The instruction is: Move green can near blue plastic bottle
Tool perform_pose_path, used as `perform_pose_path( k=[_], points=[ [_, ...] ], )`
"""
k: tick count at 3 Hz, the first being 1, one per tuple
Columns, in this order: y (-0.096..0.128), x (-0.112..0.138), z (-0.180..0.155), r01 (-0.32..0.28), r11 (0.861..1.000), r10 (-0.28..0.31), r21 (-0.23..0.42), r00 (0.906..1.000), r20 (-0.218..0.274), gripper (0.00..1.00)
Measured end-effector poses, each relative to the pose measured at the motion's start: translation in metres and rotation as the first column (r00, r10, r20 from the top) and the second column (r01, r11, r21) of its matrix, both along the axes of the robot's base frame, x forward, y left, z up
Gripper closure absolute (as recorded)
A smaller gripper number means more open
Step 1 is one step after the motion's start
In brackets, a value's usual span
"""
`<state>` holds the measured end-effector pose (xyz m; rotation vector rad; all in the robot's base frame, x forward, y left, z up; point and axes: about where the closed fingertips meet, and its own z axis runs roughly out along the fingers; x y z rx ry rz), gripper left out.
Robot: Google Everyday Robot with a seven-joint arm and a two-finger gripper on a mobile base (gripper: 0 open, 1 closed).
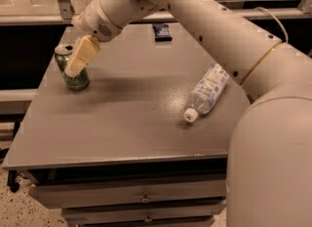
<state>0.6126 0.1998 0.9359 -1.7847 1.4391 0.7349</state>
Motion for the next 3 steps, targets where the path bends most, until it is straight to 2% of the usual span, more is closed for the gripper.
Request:
perform_pose_path(
  k=[1,2,3],
  points=[
    [0.029,0.011,-0.015,-0.038,0.999,0.038,0.023,0.9993,0.004,0.00],
    [0.039,0.019,-0.030,-0.044,0.999,0.044,0.027,0.9990,0.000,0.00],
    [0.038,0.021,-0.043,-0.042,0.999,0.042,0.025,0.9991,-0.011,0.00]
  ],
)
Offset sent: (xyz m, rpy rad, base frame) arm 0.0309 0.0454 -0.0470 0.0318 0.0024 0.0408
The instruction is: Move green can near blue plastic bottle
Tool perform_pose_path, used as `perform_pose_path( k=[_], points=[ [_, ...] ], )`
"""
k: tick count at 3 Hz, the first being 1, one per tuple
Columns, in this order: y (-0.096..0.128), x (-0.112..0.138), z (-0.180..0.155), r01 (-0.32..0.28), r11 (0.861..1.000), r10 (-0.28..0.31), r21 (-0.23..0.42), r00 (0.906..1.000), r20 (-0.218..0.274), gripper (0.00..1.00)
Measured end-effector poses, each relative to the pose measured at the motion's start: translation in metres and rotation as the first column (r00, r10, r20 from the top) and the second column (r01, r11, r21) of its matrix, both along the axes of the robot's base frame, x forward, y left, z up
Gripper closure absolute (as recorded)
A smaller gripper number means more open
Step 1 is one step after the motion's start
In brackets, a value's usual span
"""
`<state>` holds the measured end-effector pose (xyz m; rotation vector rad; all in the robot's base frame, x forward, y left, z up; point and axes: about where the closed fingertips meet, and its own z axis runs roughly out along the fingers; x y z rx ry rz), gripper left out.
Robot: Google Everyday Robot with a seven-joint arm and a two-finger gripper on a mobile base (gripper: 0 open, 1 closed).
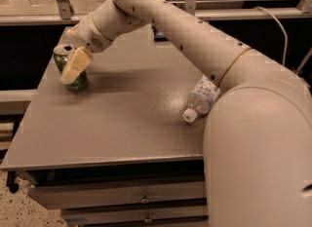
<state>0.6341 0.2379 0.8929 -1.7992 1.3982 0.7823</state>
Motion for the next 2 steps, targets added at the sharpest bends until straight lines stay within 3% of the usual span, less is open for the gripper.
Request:
perform_pose_path(
  k=[2],
  points=[
    [-0.0099,-0.0078,-0.0123,0.000,1.000,0.001,0.026,0.9991,-0.042,0.40]
  ],
)
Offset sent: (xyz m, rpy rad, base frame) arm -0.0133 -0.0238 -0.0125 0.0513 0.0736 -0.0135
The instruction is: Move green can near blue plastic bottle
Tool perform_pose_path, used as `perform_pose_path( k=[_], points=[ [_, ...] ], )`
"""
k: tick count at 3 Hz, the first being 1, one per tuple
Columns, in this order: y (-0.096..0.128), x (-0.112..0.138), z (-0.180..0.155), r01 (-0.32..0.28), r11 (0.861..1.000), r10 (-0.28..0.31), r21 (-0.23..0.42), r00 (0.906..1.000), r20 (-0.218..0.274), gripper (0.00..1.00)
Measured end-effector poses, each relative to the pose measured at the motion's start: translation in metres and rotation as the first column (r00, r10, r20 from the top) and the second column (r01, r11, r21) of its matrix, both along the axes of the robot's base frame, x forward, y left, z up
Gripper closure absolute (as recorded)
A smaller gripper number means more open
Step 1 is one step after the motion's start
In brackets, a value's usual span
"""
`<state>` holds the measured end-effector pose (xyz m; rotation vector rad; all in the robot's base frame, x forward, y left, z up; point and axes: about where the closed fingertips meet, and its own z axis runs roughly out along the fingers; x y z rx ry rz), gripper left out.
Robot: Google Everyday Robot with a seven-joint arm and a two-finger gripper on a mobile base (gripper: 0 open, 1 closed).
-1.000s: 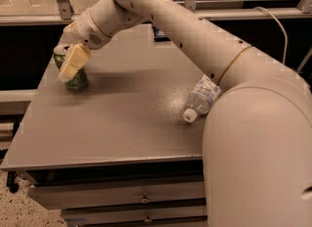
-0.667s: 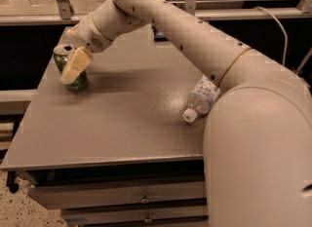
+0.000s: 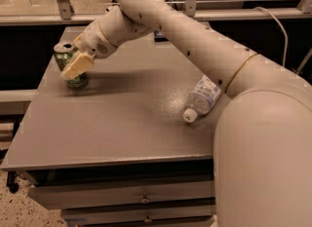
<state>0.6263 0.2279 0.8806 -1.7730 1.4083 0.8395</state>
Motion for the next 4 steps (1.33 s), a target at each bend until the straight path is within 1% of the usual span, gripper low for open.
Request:
perform_pose_path(
  k=[1,2,3,4],
  points=[
    [-0.012,-0.011,0.004,0.023,0.999,-0.022,0.038,0.9992,-0.033,0.65],
    [-0.045,-0.007,0.017,0.094,0.994,-0.093,0.057,0.9956,-0.014,0.87],
    [-0.103,0.016,0.040,0.201,0.978,-0.204,0.058,0.9778,0.047,1.00],
    [-0.162,0.032,0.049,0.297,0.954,-0.299,0.042,0.9512,0.076,1.00]
  ],
)
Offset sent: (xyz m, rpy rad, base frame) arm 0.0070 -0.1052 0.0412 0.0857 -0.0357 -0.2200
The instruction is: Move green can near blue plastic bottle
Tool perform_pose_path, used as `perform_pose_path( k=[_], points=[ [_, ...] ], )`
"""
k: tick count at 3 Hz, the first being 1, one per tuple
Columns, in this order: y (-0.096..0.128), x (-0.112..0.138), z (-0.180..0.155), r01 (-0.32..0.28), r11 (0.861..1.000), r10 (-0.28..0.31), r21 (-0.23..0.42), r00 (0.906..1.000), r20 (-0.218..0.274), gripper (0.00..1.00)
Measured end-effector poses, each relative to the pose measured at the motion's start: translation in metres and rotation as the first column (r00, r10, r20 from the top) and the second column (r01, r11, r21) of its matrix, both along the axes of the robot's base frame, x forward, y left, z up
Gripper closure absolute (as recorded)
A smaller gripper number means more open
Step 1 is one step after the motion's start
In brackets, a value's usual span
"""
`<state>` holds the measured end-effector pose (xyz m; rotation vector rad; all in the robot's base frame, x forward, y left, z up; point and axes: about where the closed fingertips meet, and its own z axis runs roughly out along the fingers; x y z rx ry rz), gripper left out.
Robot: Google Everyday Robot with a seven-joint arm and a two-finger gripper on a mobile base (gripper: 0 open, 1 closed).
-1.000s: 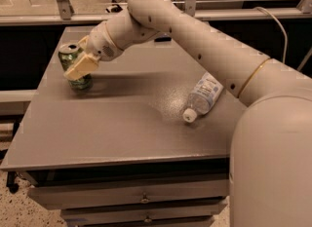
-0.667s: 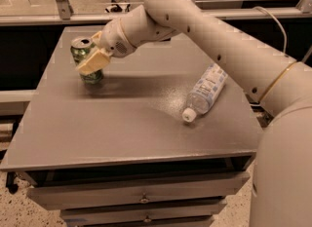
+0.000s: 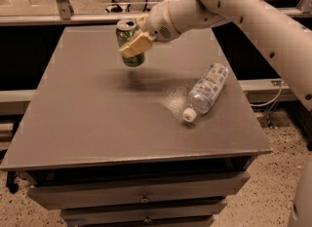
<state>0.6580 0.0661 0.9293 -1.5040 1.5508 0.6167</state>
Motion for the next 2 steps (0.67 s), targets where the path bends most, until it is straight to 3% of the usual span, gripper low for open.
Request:
perform_pose_path(
  k=[1,2],
  points=[
    [-0.052,0.002,-0.002,0.089,0.996,-0.089,-0.006,0.9961,-0.003,1.00],
    [-0.096,-0.008,-0.018,0.169,0.986,-0.169,-0.006,0.9851,-0.035,1.00]
  ],
)
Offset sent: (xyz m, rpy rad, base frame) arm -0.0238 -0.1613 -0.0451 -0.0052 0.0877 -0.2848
